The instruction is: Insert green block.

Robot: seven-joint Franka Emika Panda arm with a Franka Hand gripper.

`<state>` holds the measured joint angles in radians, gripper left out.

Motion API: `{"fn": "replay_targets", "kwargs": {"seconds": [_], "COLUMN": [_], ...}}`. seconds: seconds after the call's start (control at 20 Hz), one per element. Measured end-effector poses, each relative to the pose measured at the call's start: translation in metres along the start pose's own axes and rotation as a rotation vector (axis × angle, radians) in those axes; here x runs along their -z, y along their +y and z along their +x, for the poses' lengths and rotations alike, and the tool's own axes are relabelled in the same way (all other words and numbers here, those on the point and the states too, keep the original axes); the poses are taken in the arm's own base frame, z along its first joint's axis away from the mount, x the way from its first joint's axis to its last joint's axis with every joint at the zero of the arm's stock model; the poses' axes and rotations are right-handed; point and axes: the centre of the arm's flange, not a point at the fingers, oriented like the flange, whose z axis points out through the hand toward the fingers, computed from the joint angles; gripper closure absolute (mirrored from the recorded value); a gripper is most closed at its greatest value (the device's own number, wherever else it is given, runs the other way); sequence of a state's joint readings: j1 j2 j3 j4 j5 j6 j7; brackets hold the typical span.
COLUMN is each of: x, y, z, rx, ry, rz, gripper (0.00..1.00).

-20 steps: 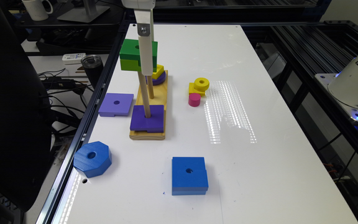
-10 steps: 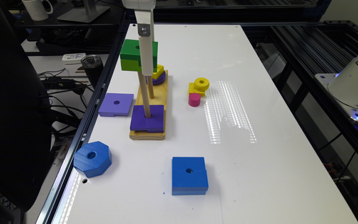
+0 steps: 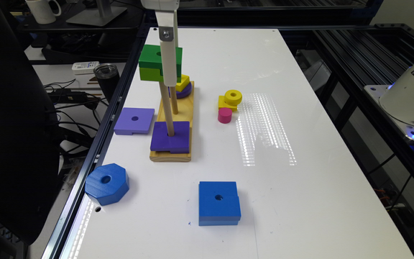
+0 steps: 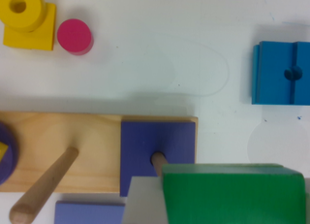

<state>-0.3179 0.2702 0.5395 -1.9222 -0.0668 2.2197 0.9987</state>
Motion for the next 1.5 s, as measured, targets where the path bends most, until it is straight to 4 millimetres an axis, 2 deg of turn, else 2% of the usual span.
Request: {"fn": "replay_targets", "kwargs": {"seconds": [0.75, 1.5], "x": [0.0010, 0.0010], "y": [0.0068, 0.0069], "z": [0.0095, 0.0095], "rx": [-0.003, -0.002], "ry": [0.002, 0.002], "rz": [0.001, 0.001], "gripper": [1.00, 1.00]}}
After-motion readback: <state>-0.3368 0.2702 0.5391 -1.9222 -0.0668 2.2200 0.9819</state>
